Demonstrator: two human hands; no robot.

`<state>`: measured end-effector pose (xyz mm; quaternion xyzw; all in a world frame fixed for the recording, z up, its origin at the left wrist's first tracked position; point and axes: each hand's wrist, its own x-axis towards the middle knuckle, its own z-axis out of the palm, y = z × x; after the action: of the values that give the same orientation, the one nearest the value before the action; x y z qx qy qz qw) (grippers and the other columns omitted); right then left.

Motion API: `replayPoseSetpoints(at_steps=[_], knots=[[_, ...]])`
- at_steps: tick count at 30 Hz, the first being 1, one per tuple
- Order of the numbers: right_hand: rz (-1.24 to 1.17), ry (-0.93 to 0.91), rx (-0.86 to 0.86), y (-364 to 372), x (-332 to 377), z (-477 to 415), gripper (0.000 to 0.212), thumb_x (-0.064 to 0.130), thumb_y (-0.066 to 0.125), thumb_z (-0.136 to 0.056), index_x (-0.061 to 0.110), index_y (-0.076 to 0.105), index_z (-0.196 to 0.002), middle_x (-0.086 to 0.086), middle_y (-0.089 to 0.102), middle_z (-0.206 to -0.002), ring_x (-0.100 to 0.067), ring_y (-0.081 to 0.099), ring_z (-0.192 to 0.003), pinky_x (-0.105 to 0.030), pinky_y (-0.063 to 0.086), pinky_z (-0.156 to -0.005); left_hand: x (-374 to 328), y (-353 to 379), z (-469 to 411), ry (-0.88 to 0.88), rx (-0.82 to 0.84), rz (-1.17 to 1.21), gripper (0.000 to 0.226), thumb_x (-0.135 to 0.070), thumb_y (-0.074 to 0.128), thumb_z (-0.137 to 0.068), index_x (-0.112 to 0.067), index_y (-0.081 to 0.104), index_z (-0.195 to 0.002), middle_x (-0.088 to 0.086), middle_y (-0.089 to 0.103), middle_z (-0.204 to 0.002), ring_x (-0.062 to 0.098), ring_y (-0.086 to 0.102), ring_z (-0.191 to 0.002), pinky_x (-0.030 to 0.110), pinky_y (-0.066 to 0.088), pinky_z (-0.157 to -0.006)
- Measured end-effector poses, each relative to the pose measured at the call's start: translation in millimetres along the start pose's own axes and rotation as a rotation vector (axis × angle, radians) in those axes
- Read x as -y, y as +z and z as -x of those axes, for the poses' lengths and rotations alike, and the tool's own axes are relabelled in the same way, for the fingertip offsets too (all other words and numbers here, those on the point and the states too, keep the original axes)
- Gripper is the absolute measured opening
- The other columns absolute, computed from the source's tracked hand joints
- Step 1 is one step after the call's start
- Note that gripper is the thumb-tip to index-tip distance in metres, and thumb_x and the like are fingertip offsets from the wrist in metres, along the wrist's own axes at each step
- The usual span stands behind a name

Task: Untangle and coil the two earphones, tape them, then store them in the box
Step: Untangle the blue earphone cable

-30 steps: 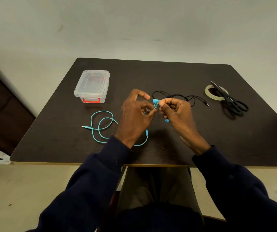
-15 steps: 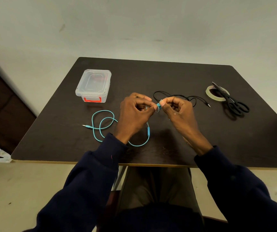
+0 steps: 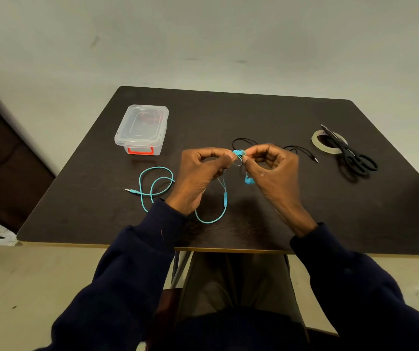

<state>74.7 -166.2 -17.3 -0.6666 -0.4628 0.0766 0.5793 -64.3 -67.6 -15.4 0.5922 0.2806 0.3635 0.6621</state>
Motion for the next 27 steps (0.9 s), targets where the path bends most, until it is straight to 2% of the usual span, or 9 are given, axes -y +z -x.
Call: replayPoseSetpoints(at_steps=[3,6,10,15,20,23,27], knots=[[-0.013,0.006,-0.008,0.9,0.9,0.4,0.019,0.011,0.076,-0.088,0.006,0.071,-0.106,-0.002,0.074,-0.099,-0.008,0.071,-0.088,-0.021,0.058,-0.081,-2.0,-0.2,1.0,-0.027,0.013,0.028,0.009,-0.004,0.073,-0.087,-0.008,0.079,-0.093,0.006,0.078,-0.09,0.016,0.062,-0.079,0.035,0.051,-0.08],[-0.033,0.022,-0.023,2.1,1.0,1.1,0.02,0.01,0.074,-0.09,0.006,0.073,-0.11,-0.003,0.075,-0.099,-0.012,0.072,-0.089,-0.024,0.06,-0.08,-2.7,0.8,1.4,-0.018,0.012,-0.007,0.009,-0.005,0.074,-0.087,-0.007,0.079,-0.094,0.005,0.078,-0.091,0.01,0.063,-0.077,0.031,0.053,-0.079],[0.005,-0.001,-0.04,4.3,0.5,3.2,0.019,0.011,0.072,-0.092,0.007,0.075,-0.11,-0.002,0.075,-0.098,-0.007,0.071,-0.087,-0.022,0.059,-0.078,-3.0,-0.5,0.4,0.026,0.003,-0.075,0.007,-0.007,0.075,-0.087,-0.007,0.079,-0.094,-0.002,0.075,-0.078,0.005,0.063,-0.071,0.022,0.053,-0.07],[0.089,-0.083,-0.067,4.9,1.8,3.8,0.019,0.016,0.074,-0.091,0.01,0.076,-0.109,0.0,0.075,-0.1,-0.005,0.071,-0.09,-0.018,0.057,-0.079,-3.2,-1.9,-0.8,0.057,-0.008,-0.113,0.005,-0.01,0.074,-0.088,-0.007,0.078,-0.091,-0.004,0.071,-0.07,0.004,0.061,-0.066,0.021,0.052,-0.067],[0.027,-0.022,-0.067,7.5,6.1,6.0,0.02,0.013,0.075,-0.091,0.008,0.076,-0.11,0.001,0.077,-0.097,-0.006,0.074,-0.085,-0.024,0.061,-0.074,-4.4,-1.6,0.0,0.075,-0.025,-0.115,0.005,-0.007,0.073,-0.088,-0.006,0.077,-0.089,-0.002,0.072,-0.072,0.005,0.063,-0.066,0.019,0.052,-0.065],[-0.072,0.049,-0.074,7.8,9.2,5.1,0.021,0.015,0.076,-0.09,0.005,0.076,-0.108,-0.005,0.078,-0.093,-0.013,0.076,-0.078,-0.032,0.064,-0.069,-5.5,-1.5,0.9,0.162,-0.034,-0.185,0.008,-0.003,0.074,-0.087,-0.01,0.078,-0.087,-0.001,0.075,-0.077,0.006,0.069,-0.07,0.017,0.054,-0.068],[-0.061,0.05,-0.079,8.5,9.0,5.6,0.02,0.016,0.077,-0.09,0.006,0.076,-0.107,-0.004,0.078,-0.093,-0.013,0.076,-0.081,-0.037,0.064,-0.074,-3.3,-0.2,0.6,0.202,-0.069,-0.266,0.013,-0.004,0.077,-0.083,-0.017,0.078,-0.084,-0.004,0.077,-0.079,0.01,0.073,-0.076,0.022,0.06,-0.072]])
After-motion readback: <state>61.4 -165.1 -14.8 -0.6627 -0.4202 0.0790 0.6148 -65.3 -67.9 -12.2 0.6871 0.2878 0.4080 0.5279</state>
